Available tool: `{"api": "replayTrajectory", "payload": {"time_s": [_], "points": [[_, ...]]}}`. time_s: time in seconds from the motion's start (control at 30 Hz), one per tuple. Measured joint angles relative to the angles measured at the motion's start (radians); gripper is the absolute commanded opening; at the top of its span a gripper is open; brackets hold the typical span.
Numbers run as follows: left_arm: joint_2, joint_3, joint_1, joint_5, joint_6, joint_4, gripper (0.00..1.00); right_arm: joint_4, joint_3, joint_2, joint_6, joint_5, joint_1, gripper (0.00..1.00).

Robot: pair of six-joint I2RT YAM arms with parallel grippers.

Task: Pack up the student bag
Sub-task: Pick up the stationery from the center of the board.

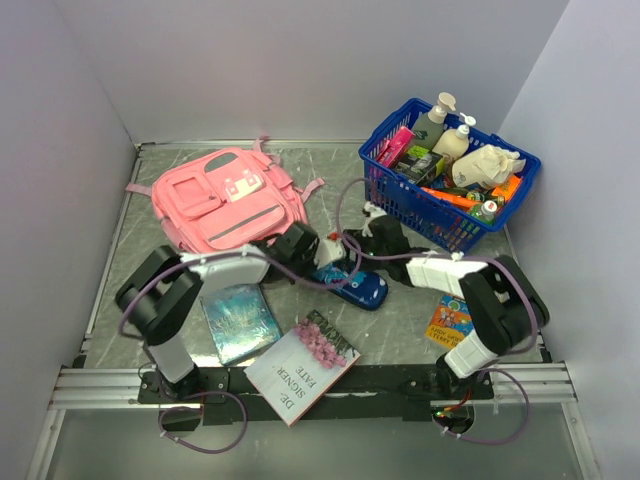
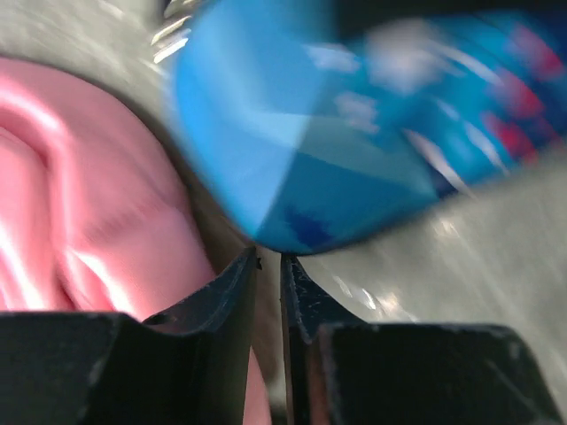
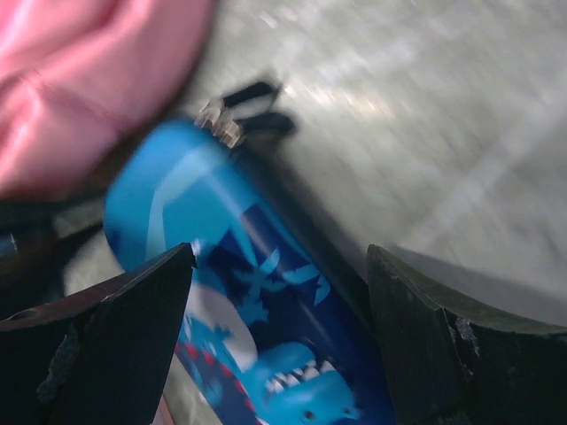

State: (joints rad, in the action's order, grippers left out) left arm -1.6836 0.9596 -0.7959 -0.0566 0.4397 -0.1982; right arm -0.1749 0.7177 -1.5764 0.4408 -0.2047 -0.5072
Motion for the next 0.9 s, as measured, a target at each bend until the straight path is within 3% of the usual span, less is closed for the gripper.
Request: {"api": "replayTrajectory", "payload": {"time_s": [0.17, 0.37, 0.57, 0.73, 0.9], "points": [[-0.117, 0.205, 0.089, 0.035, -0.096, 0.001, 0.22, 0.005, -0.098, 0.085, 0.060, 0.016, 0.045, 0.87], [-0.023, 0.250, 0.169, 0.143, -0.159, -0.021, 0.22, 0.065, -0.105, 0.126, 0.095, 0.061, 0.081, 0.88], [0.114, 0.190, 0.064, 0.309, -0.160, -0.111, 0.21, 0.116, -0.106, 0.145, 0.149, 0.116, 0.091, 0.88], [0.097, 0.121, -0.063, 0.387, -0.137, -0.146, 0.20, 0.122, -0.189, 0.238, 0.192, 0.123, 0.116, 0.89], [0.041, 0.055, -0.085, 0.360, -0.135, -0.118, 0.16, 0.098, -0.274, 0.310, 0.228, 0.079, 0.158, 0.89]]}}
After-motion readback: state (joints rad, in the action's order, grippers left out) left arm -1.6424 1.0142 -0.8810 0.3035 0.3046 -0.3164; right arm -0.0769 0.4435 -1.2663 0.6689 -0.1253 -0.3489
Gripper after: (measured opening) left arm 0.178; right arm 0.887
